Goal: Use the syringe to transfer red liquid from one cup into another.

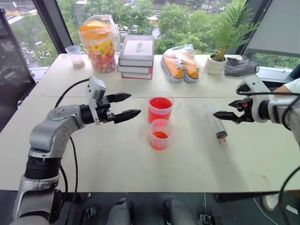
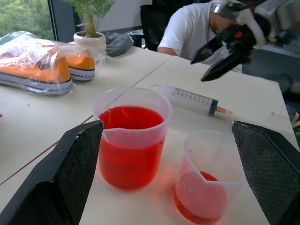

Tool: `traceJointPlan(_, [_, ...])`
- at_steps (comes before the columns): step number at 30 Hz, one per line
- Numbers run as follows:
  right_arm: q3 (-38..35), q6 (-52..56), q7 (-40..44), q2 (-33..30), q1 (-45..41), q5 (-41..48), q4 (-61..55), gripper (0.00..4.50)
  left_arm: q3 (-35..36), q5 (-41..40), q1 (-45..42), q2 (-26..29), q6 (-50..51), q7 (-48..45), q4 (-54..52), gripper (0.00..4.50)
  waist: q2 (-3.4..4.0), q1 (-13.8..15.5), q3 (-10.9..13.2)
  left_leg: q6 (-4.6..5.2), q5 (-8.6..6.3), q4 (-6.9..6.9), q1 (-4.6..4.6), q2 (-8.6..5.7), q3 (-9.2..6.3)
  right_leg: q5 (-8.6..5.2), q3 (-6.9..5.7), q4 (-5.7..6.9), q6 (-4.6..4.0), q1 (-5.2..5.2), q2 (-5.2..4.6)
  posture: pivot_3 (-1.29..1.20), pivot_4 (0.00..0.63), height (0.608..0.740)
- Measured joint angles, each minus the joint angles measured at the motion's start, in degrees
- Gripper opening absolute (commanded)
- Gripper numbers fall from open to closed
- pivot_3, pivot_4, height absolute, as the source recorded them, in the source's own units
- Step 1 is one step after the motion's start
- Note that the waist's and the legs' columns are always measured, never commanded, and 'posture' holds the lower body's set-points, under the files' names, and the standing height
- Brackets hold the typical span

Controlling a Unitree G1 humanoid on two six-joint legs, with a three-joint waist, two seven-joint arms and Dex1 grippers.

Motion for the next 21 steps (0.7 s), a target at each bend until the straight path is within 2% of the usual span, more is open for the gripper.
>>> traceJointPlan(5, [8.72,1.41,1.57,7.39,-11.80,-6.41,20.83,4.37,-0.73,0.64,0.12,-1.22,-1.20,0.55,-0.10,4.50,0.00,0.03,0.00,0.00,0.00,-0.01,-0.05,-0.01,0.05,0.07,0.00,0.00,0.12,-0.04,-0.01,0.00,0.150,0.740])
traceJointPlan(10, [10.98,-1.58,3.00,12.70,-18.79,-11.84,37.47,4.37,-1.09,0.71,1.27,-1.57,-1.51,1.74,-1.31,4.50,0.00,0.07,0.00,0.00,0.00,-0.03,-0.06,-0.01,0.05,0.08,-0.01,0.01,0.14,-0.05,-0.01,0.00,0.150,0.740])
traceJointPlan(18, [13.23,-9.33,5.78,18.15,-21.97,-19.18,50.01,4.37,-1.18,0.71,2.88,-1.62,-1.68,3.91,-3.31,4.50,0.01,-0.04,0.00,0.00,0.00,-0.04,-0.05,-0.01,0.06,0.08,-0.02,0.04,0.15,-0.05,-0.01,0.00,0.150,0.740])
traceJointPlan(21, [13.30,-11.78,6.57,19.23,-22.93,-21.44,52.26,3.48,-1.18,0.72,3.46,-1.61,-1.78,4.39,-3.79,4.50,0.02,-0.12,0.00,0.00,0.00,-0.04,-0.03,-0.01,0.05,0.09,-0.02,0.07,0.15,-0.05,-0.01,0.00,0.150,0.740])
